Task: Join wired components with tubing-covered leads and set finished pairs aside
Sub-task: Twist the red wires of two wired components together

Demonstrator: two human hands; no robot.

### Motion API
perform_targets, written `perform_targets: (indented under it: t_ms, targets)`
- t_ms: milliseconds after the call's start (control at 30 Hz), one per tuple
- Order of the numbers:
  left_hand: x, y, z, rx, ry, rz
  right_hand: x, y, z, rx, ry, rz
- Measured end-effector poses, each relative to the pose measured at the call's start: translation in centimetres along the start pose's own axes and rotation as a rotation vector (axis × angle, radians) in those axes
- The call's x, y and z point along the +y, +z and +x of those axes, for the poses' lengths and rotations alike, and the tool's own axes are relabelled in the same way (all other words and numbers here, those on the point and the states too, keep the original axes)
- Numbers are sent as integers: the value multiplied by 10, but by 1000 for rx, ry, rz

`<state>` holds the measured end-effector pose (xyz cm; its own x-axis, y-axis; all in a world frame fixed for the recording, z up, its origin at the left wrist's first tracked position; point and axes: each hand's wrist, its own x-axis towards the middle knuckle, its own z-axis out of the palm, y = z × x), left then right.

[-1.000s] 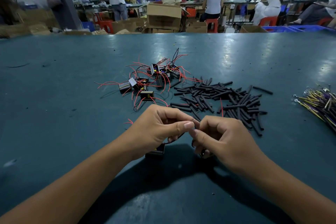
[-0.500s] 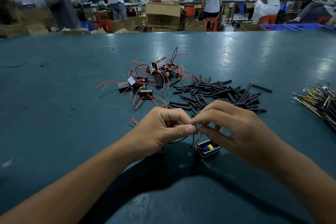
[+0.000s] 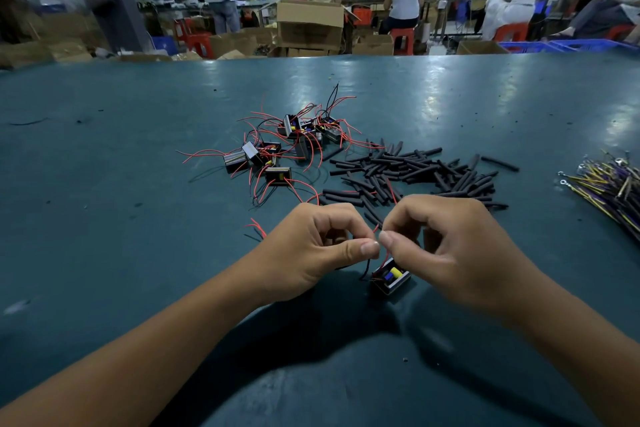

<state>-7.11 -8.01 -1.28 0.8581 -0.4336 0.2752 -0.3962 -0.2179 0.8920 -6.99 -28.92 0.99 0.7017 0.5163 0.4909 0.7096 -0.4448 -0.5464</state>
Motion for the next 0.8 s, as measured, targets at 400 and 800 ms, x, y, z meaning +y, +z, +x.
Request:
perform_targets:
  t_ms: [400,800]
  targets:
    - [1,-3,0,-40,-24,93,16,-22,2,-79,-266,-262]
    - [1,-1,1,-42,54,163,3,-5,0,-64,-9,11]
